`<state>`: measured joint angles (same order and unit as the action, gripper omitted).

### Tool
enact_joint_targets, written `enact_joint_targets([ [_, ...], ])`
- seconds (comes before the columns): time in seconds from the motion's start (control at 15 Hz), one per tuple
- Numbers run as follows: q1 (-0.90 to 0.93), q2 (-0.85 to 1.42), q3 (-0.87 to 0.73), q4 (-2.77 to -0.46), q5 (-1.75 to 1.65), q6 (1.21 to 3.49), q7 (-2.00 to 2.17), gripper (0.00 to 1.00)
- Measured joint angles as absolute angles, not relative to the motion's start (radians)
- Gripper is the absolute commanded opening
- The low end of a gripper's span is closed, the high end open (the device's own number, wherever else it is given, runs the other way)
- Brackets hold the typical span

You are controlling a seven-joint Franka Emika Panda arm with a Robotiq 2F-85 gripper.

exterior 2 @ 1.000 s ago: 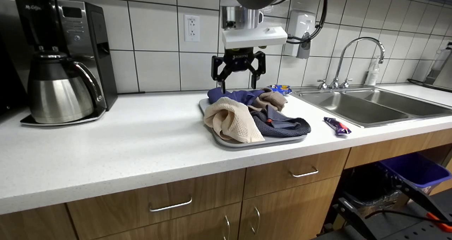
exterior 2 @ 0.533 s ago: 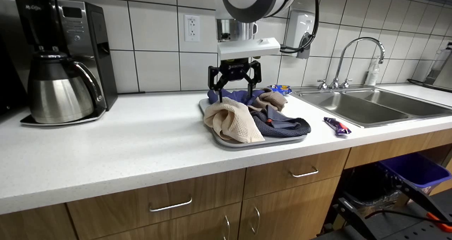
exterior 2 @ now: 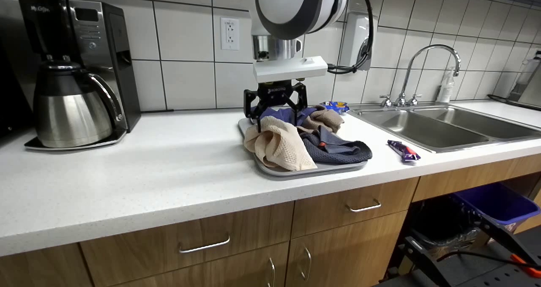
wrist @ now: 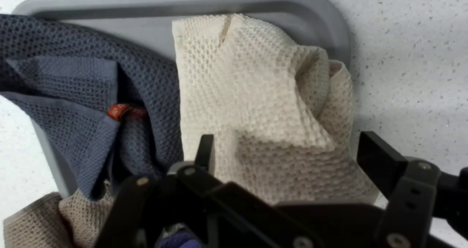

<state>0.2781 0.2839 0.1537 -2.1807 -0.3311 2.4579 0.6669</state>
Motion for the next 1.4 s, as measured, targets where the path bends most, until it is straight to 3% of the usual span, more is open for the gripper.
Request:
enact_joint_targets([
  [0.4, 0.282, 0.339, 0.113, -2.150, -0.331, 2.458, 0.667, 1.00],
  [0.47, 0.284, 0.348, 0.108, -2.142, -0.331, 2.458, 0.667, 0.75],
  [0.53, 0.285, 0.358, 0.104, -2.134, -0.331, 2.458, 0.667, 0.73],
  [1.13, 0.299, 0.416, 0.092, -2.076, -0.281, 2.458, 0.664, 0.03],
  [1.4, 0.300, 0.415, 0.091, -2.069, -0.268, 2.458, 0.664, 0.01],
])
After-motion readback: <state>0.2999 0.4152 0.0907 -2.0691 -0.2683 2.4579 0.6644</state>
